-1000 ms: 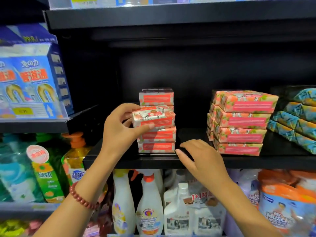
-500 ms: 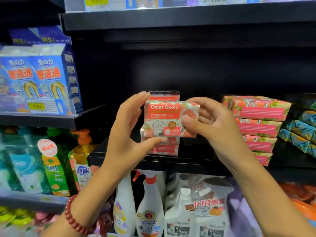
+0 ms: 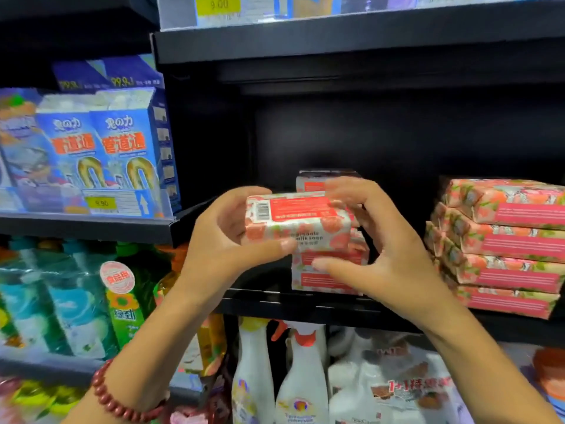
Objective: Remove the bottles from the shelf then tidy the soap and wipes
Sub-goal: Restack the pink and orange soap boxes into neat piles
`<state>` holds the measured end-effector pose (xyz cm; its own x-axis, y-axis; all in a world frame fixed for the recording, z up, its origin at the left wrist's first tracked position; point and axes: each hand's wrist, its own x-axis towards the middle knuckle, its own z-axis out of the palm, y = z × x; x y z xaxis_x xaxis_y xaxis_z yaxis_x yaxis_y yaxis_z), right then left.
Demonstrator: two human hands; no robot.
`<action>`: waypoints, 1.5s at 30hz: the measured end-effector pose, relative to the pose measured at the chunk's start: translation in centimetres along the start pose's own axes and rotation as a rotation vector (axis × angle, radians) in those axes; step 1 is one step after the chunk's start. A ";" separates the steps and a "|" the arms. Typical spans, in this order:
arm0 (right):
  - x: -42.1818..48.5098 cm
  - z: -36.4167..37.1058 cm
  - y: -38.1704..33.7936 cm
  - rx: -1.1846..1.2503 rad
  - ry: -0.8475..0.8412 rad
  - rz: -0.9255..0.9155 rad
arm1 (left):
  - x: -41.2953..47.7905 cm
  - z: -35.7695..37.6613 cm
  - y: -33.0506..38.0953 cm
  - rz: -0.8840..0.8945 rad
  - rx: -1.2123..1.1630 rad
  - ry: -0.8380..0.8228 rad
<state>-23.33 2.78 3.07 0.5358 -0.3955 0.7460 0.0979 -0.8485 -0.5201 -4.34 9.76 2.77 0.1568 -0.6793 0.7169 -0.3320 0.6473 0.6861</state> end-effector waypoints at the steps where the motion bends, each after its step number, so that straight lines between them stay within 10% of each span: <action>1: 0.3 0.1 0.1 0.038 -0.021 0.057 | 0.2 -0.5 -0.3 0.040 0.015 -0.005; 10: 2.9 2.6 0.3 0.197 0.087 0.221 | 1.7 -2.7 -2.5 0.357 0.177 -0.124; 17: 2.5 5.4 1.4 -0.126 0.247 -0.020 | 1.6 -3.9 -4.1 -0.081 -0.119 -0.181; 26: -0.3 4.5 2.5 -0.495 0.211 -0.033 | -0.6 -4.9 -5.7 -0.114 -0.025 -0.067; 41: -5.8 2.0 5.2 -0.773 0.185 0.527 | -1.6 -5.4 -7.3 -0.343 0.503 -0.183; 45: -5.9 1.4 5.1 -0.863 0.042 0.469 | -2.3 -4.7 -7.1 -0.090 0.819 -0.078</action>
<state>-24.79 1.27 -4.58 0.3321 -0.7559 0.5641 -0.7722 -0.5614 -0.2976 2.07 8.36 -3.22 0.1602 -0.7580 0.6323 -0.8987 0.1530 0.4110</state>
